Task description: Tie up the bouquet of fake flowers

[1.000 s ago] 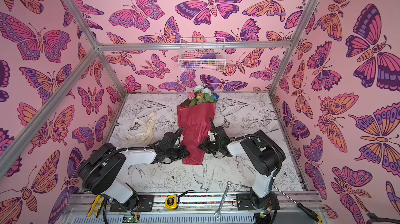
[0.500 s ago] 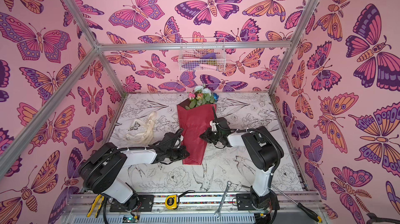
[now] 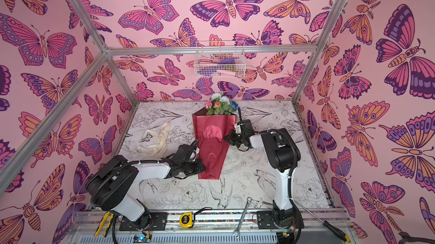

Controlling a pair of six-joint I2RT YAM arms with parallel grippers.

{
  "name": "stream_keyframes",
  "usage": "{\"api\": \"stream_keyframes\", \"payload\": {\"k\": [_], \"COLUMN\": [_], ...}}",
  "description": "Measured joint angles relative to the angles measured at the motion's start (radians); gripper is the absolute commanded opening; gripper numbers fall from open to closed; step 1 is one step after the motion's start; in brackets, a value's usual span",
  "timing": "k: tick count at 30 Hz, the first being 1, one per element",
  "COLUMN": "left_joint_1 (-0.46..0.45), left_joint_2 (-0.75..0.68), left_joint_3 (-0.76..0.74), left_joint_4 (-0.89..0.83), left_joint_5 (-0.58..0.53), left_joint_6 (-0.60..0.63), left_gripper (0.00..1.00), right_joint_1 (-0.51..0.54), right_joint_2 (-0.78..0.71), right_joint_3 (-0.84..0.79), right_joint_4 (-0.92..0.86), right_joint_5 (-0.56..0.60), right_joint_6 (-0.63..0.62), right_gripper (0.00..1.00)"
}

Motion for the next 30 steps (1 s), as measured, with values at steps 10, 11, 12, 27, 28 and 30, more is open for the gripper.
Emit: {"api": "stream_keyframes", "payload": {"k": [10, 11, 12, 27, 28, 30], "left_joint_1": [0.001, 0.001, 0.001, 0.002, 0.002, 0.002], "left_joint_2": [0.0, 0.0, 0.0, 0.0, -0.001, -0.008], "left_joint_3": [-0.005, -0.005, -0.005, -0.005, -0.005, -0.005], "left_joint_4": [0.009, 0.009, 0.009, 0.005, 0.003, -0.006], "left_joint_5": [0.005, 0.006, 0.006, 0.026, 0.026, 0.027], "left_joint_6": [0.0, 0.0, 0.0, -0.001, -0.003, -0.004], "left_gripper": [0.0, 0.0, 0.0, 0.06, 0.09, 0.17], "right_joint_1": [-0.078, -0.084, -0.088, -0.196, -0.206, -0.222], "right_joint_2": [0.105, 0.118, 0.132, 0.249, 0.249, 0.245], "right_joint_3": [0.201, 0.224, 0.249, 0.506, 0.514, 0.519], "right_joint_4": [-0.095, -0.104, -0.113, -0.236, -0.24, -0.255], "right_joint_5": [0.022, 0.026, 0.029, 0.063, 0.063, 0.067], "right_joint_6": [-0.029, -0.031, -0.032, -0.032, -0.035, -0.048], "right_gripper": [0.15, 0.16, 0.16, 0.3, 0.34, 0.42]}}
